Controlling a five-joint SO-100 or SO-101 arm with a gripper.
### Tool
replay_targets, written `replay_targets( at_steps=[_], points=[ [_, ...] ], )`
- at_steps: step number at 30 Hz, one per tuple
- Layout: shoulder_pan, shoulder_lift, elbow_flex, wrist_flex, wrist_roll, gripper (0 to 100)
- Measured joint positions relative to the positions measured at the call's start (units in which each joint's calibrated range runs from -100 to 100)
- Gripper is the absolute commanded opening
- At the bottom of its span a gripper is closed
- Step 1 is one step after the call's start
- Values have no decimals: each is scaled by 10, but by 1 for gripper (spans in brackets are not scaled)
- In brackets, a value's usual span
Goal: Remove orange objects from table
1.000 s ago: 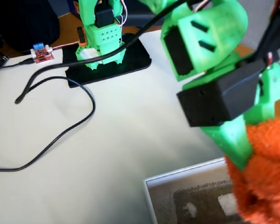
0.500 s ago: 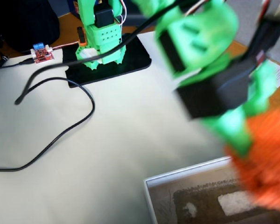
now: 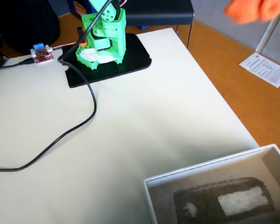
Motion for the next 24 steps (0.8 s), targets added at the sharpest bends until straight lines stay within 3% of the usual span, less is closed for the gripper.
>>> replay_targets(
  at_steps=[4,9,17,21,24],
  points=[
    [39,-4,24,-21,12,42],
    [120,-36,66,-35,-31,42],
    [454,-262,365,9,-118,42],
    [590,-381,442,163,-168,42],
    [626,-487,490,301,-192,42]
  ],
)
